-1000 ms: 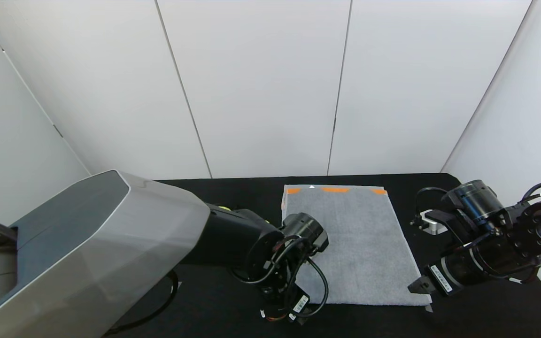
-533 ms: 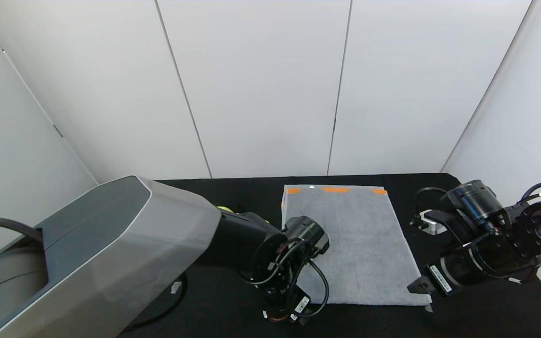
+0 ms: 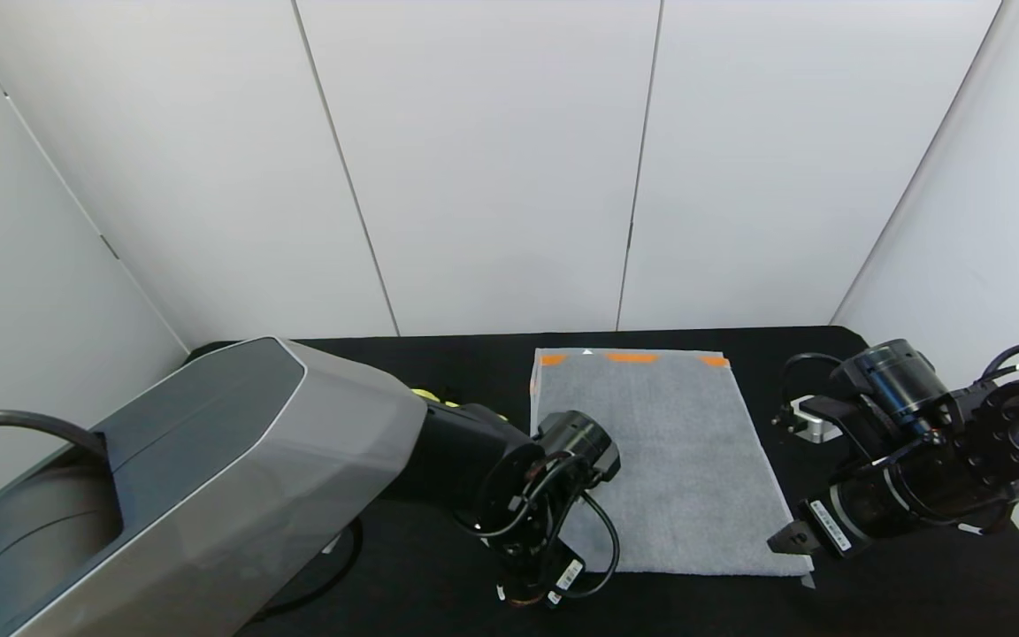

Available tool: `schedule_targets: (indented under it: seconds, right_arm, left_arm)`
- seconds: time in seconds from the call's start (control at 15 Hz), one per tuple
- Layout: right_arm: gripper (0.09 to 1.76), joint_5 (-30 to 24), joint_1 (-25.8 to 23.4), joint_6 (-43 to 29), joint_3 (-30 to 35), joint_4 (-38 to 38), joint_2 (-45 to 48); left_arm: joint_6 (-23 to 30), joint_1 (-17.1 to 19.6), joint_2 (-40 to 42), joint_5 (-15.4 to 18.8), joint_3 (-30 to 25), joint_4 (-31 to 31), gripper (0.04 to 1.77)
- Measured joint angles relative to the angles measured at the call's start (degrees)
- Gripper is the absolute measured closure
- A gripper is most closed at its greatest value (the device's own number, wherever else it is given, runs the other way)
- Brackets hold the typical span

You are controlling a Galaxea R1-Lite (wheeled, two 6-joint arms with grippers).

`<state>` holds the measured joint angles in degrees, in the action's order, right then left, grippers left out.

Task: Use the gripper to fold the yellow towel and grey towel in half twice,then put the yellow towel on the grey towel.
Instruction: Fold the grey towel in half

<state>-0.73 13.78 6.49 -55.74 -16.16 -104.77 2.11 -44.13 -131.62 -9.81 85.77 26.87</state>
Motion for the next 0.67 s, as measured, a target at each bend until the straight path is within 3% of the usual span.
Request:
schedule_targets:
  seconds: [0.13,0.2,0.27,0.67]
  right_arm:
    - [0.14,-0.1,0.1,0.0,0.1,0.0,0.0]
    - [0.14,-0.1,0.3,0.0,0.2,0.0,0.0]
    - [0.14,-0.1,0.4,0.0,0.3,0.0,0.0]
    - [0.14,0.0,0.4,0.0,0.9,0.0,0.0]
  left_arm:
    - [0.0,0.0,0.0,0.0,0.0,0.0,1.04]
    - [-0.1,0.0,0.0,0.0,0.0,0.0,1.44]
    - [-0.1,0.0,0.0,0.0,0.0,0.0,1.69]
    - [-0.2,0.2,0.2,0.0,0.2,0.0,1.71]
